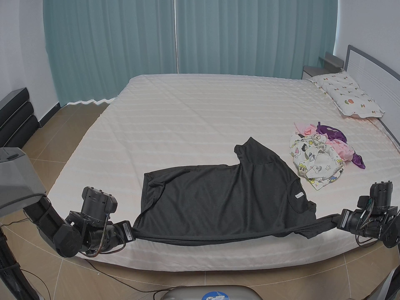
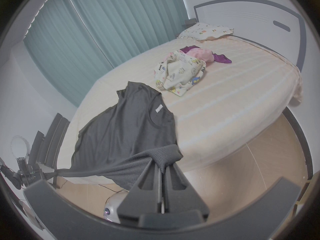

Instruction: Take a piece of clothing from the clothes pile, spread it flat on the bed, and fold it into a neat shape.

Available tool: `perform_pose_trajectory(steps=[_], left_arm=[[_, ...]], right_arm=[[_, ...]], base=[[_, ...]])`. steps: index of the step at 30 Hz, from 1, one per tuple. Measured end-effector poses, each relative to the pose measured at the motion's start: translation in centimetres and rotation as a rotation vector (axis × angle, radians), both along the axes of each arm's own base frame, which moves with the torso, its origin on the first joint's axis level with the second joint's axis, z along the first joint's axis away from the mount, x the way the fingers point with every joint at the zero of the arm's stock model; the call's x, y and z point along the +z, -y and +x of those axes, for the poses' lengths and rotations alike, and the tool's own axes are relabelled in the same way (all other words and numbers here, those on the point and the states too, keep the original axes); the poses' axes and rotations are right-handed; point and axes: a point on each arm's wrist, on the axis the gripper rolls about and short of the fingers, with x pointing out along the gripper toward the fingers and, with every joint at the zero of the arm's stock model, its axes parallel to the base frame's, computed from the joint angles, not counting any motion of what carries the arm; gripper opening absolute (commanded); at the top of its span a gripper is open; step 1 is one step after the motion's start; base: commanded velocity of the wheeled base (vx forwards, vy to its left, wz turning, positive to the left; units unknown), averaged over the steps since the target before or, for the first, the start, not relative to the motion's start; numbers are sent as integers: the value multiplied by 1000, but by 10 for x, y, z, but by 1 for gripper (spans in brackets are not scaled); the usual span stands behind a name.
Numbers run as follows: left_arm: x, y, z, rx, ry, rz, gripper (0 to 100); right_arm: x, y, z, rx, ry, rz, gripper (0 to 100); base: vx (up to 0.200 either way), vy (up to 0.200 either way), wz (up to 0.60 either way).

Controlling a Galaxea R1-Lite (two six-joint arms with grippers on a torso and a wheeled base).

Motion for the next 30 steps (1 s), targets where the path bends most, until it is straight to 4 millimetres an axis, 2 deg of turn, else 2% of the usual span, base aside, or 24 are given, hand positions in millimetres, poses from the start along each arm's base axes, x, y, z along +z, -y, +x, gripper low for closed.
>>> perform_pose_trajectory(steps=[6,12,22,30], left_arm=[[8,3,9,23,36,-50,0],[5,4,22,41,44,-64,0],[2,6,64,89,81,-90,0],[-8,10,94,106,3,-65,0]], right_arm=[[3,-3,17,13,31,-1,0],[2,-2,37,11,48,-2,0],[-2,-4,101,11,117,-15,0],[-20,-9,128,22,98,-16,0]], base=[[0,0,0],[0,0,0],[0,0,0],[0,0,0]])
